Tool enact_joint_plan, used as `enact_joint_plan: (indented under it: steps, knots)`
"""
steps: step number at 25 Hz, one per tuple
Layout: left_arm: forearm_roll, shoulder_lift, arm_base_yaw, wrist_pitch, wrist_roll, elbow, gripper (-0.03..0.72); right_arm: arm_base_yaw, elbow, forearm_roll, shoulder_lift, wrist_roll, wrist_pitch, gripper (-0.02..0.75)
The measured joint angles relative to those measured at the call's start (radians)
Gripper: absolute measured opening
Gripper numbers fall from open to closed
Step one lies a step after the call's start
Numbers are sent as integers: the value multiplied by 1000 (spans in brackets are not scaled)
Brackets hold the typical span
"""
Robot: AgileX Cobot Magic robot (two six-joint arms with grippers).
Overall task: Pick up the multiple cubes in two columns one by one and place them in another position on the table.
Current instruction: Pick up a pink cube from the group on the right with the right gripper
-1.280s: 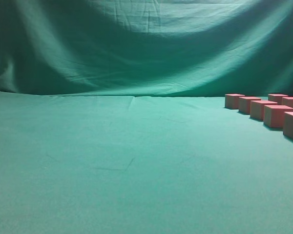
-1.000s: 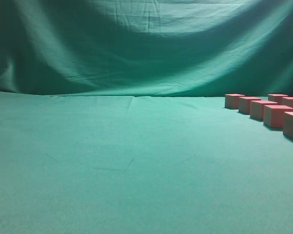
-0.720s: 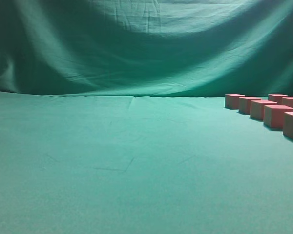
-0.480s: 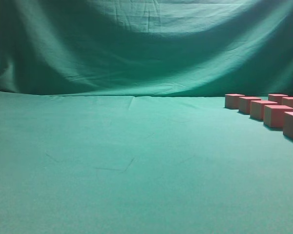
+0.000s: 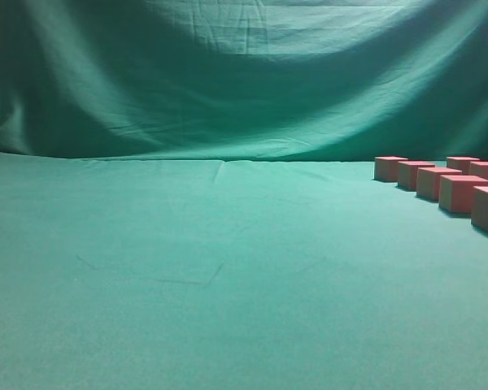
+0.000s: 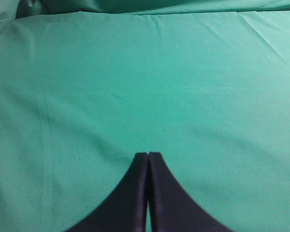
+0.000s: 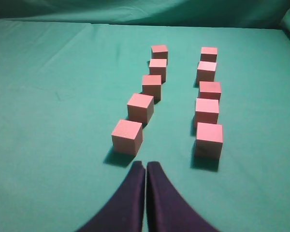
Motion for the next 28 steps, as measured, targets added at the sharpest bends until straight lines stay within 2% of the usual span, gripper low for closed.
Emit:
enact_joint_plan:
  steps: [7, 11, 18, 23, 28]
  knots:
    - [0, 0, 0, 0, 0, 0, 0, 0, 0, -3, 0, 0, -31, 0]
    - [0, 0, 0, 0, 0, 0, 0, 0, 2, 63, 0, 0, -166, 0]
    - [0, 0, 0, 0, 0, 0, 0, 0, 2, 80, 0, 0, -454, 0]
    - [0, 0, 0, 0, 0, 0, 0, 0, -113, 82, 0, -2, -363, 0]
    - [0, 0, 0, 0, 0, 0, 0, 0, -201, 84, 0, -2, -358, 0]
